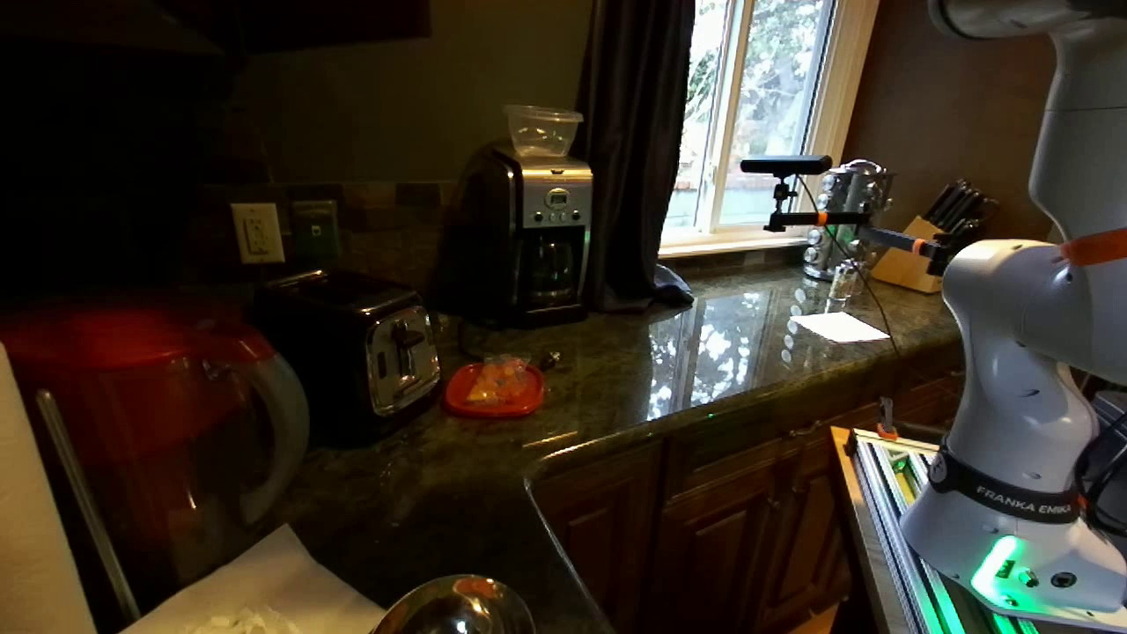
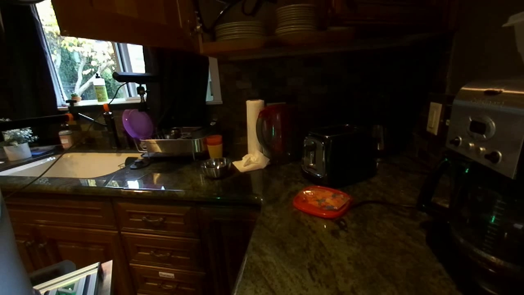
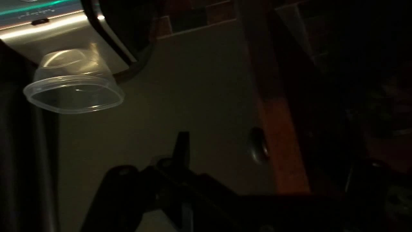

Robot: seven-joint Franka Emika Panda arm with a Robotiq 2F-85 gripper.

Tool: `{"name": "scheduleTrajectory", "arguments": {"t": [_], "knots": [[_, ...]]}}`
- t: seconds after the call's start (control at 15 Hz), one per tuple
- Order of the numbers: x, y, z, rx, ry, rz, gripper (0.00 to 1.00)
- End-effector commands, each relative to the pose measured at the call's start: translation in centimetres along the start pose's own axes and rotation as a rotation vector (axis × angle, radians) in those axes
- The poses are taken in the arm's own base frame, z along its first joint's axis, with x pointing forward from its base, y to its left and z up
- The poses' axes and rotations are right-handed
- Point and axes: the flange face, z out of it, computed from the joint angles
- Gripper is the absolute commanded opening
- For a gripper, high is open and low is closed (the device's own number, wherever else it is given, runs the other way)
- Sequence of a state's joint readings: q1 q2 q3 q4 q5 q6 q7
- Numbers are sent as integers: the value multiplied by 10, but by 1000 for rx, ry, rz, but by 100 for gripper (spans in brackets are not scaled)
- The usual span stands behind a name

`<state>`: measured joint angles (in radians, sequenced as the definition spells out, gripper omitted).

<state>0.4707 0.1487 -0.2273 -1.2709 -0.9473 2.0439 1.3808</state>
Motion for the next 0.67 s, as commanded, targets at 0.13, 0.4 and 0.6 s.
{"name": "scheduleTrajectory", "arguments": {"t": [0.13, 0.4, 0.6], "knots": [[0, 71, 2, -175, 40, 113, 100], [5, 99, -4, -267, 71, 170, 100], [11, 118, -1, -317, 71, 221, 100]]}}
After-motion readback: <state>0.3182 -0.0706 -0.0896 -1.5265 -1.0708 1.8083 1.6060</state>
